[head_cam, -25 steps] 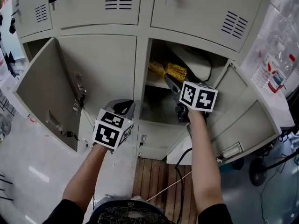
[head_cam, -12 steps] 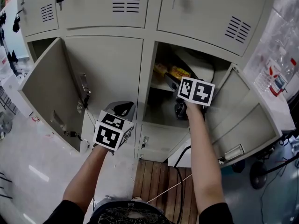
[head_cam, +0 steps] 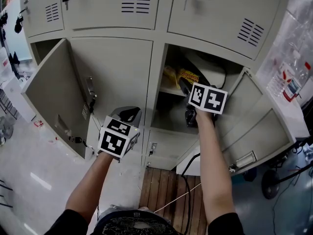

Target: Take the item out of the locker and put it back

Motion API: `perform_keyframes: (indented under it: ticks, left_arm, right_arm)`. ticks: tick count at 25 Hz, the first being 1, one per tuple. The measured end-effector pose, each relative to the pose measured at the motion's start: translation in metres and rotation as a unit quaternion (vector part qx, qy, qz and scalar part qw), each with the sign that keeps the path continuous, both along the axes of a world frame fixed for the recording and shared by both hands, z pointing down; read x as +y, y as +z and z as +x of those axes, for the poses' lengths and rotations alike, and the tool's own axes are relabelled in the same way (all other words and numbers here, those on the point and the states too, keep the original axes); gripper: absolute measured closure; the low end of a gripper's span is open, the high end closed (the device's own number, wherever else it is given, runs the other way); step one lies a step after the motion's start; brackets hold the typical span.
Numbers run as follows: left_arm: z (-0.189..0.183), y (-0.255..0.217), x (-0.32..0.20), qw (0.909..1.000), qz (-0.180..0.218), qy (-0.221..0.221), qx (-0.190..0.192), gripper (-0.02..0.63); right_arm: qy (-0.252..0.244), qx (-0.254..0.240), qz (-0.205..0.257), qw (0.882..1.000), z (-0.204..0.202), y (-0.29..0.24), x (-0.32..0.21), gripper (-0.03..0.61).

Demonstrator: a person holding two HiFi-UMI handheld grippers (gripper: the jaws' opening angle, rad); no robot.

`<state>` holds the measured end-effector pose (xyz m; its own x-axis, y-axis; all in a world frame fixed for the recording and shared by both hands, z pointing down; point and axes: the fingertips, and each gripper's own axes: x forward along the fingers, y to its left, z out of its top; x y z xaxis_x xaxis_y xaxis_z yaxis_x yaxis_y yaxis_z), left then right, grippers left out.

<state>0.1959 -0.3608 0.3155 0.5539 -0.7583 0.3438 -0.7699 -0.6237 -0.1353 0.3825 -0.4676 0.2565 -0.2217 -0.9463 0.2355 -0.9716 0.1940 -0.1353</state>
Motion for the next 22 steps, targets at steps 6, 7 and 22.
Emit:
perform_keyframes:
  ticks: [6, 7, 22]
  left_arm:
    - [-0.002, 0.0, 0.001, 1.0, 0.0, 0.0, 0.001, 0.612]
    - [-0.003, 0.0, 0.001, 1.0, 0.0, 0.0, 0.001, 0.612]
    - [-0.004, 0.005, 0.005, 1.0, -0.005, 0.002, 0.003, 0.612]
  right_arm:
    - [0.011, 0.007, 0.013, 1.0, 0.002, -0.002, 0.003, 0.279]
    - [0.017, 0.006, 0.019, 1.0, 0.003, -0.004, 0.004, 0.29]
    - [0.043, -0.004, 0.045, 0.998, 0.016, -0.008, 0.014, 0.555]
